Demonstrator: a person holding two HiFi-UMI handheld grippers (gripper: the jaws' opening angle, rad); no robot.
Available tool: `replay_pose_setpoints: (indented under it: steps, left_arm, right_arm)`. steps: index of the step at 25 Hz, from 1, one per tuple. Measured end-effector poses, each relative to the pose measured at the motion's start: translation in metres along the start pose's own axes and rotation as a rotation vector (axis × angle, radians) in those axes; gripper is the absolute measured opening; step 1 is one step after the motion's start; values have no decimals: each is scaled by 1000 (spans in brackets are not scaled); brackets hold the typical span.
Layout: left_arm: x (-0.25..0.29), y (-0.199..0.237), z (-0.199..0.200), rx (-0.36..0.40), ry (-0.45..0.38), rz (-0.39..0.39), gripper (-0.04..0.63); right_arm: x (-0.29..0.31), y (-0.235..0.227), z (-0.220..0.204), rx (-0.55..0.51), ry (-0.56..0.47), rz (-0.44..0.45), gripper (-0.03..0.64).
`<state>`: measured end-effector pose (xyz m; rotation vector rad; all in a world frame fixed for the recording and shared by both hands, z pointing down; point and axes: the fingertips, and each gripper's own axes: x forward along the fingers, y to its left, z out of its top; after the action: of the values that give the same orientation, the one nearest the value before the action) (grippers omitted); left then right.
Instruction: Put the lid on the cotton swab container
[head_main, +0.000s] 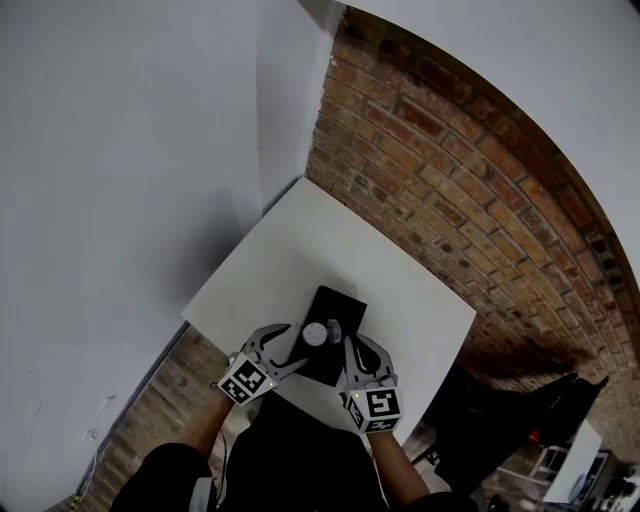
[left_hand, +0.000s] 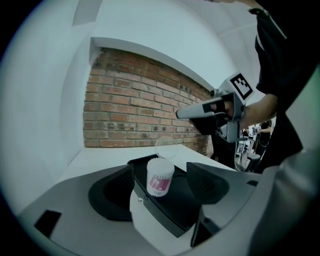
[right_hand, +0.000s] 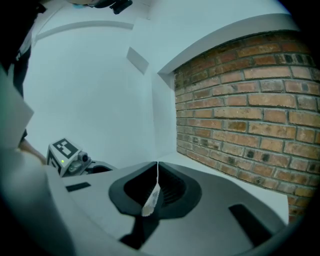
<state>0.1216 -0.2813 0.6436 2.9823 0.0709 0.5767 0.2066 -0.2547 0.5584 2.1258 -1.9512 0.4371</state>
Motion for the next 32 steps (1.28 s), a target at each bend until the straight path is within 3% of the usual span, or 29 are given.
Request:
replay_pose_setpoints:
  steps: [6, 16, 32]
  left_arm:
    - [20, 2, -31, 30, 73, -46, 325]
    - [49, 2, -45, 111, 137, -102, 325]
    - [66, 2, -54, 109, 171, -108, 261]
  right_arm:
    - [1, -5, -3, 20, 6, 4, 22]
    - [3, -6, -18, 29, 42, 26, 23]
    - [2, -3, -26, -2, 75, 23, 23]
